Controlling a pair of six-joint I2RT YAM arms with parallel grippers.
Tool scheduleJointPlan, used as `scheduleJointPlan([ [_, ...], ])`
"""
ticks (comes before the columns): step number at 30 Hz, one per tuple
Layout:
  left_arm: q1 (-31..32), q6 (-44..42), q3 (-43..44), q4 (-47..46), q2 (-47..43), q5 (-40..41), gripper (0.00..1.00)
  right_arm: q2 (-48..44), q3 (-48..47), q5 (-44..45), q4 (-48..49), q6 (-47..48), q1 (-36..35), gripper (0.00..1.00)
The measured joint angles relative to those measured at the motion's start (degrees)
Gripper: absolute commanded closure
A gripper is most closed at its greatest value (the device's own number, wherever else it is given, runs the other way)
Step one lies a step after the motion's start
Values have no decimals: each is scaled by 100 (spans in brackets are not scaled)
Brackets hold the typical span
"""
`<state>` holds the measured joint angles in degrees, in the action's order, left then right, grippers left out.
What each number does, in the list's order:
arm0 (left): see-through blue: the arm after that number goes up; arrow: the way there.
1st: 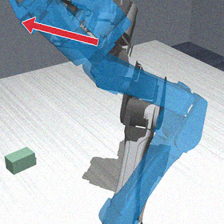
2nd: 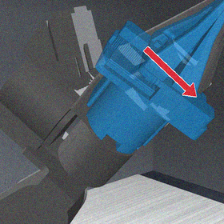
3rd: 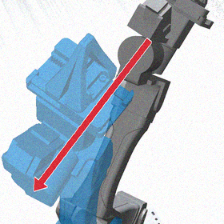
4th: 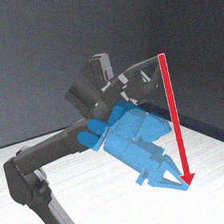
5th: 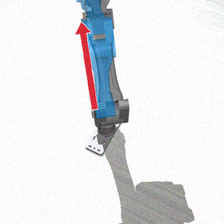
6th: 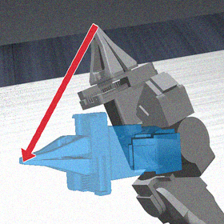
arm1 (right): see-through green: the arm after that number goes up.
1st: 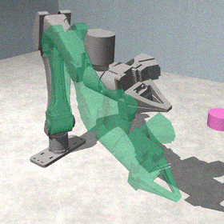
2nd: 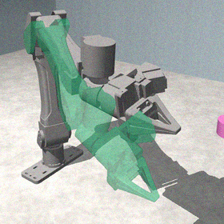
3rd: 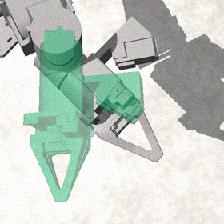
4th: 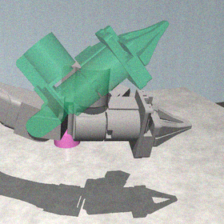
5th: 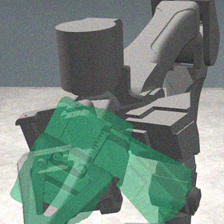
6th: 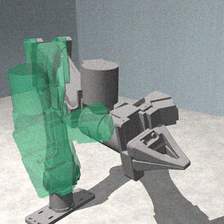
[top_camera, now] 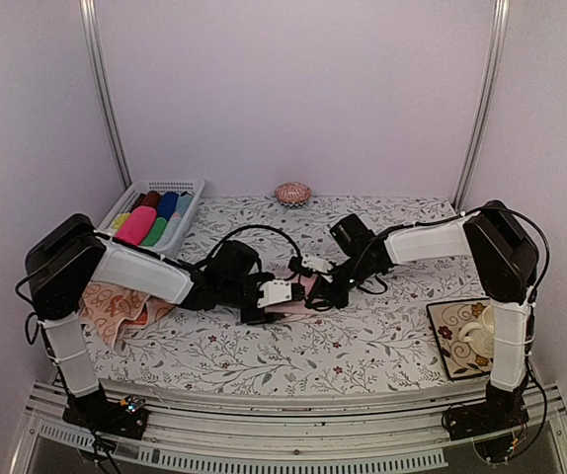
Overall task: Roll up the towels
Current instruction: Roll the towel at the center of the board.
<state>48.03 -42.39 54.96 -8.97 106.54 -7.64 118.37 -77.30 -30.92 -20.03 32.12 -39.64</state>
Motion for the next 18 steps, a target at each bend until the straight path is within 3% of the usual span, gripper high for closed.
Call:
scheduleJointPlan([
  [7, 2, -94, 186, 140, 120, 55, 59, 11, -2, -96, -9, -7, 44, 95],
  [18, 2, -127, 610, 702, 361, -98, 89, -35, 9, -138, -81, 7, 81, 76],
])
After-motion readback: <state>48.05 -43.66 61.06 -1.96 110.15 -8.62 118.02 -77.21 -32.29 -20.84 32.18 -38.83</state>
